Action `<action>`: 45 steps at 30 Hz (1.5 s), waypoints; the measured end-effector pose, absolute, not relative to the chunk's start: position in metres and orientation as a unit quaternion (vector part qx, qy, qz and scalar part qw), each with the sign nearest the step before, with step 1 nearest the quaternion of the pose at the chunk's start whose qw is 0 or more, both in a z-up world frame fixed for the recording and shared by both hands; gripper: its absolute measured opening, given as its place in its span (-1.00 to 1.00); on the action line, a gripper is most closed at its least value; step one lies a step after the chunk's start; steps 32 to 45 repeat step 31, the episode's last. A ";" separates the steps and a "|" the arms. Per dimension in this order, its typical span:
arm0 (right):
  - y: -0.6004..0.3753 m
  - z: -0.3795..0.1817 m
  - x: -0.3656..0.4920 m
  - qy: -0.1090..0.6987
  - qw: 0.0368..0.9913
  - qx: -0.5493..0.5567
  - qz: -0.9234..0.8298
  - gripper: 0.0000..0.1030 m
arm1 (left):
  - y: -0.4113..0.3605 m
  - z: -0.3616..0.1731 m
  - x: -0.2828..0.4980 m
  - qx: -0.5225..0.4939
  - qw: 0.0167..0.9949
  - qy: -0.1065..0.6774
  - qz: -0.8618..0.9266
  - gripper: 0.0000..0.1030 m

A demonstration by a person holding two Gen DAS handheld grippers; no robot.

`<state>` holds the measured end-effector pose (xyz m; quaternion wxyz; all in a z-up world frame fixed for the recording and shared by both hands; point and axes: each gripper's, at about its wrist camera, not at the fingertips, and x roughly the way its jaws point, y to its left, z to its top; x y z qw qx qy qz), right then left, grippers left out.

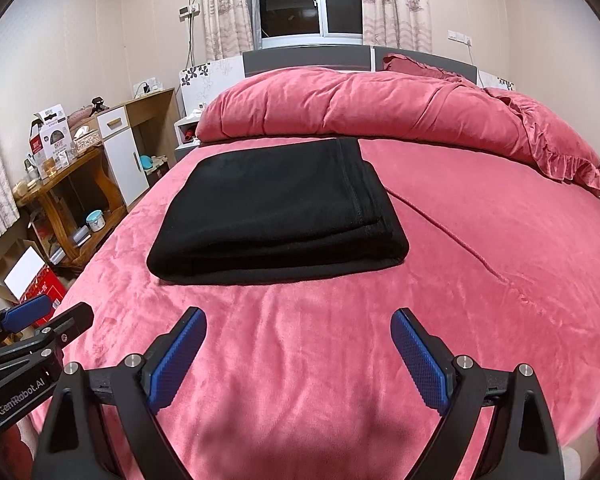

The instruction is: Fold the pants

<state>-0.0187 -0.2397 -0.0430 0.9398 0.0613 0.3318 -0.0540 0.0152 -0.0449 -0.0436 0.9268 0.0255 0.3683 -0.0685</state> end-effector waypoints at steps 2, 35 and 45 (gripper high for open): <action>-0.239 -0.044 -0.019 0.333 0.939 0.062 -0.054 0.82 | -0.044 -0.044 0.016 0.024 0.926 0.370 -0.069 0.27; -0.241 -0.049 -0.016 0.342 0.936 0.067 -0.055 0.82 | -0.044 -0.054 0.020 0.024 0.919 0.389 -0.063 0.27; -0.241 -0.049 -0.016 0.342 0.936 0.067 -0.055 0.82 | -0.044 -0.054 0.020 0.024 0.919 0.389 -0.063 0.27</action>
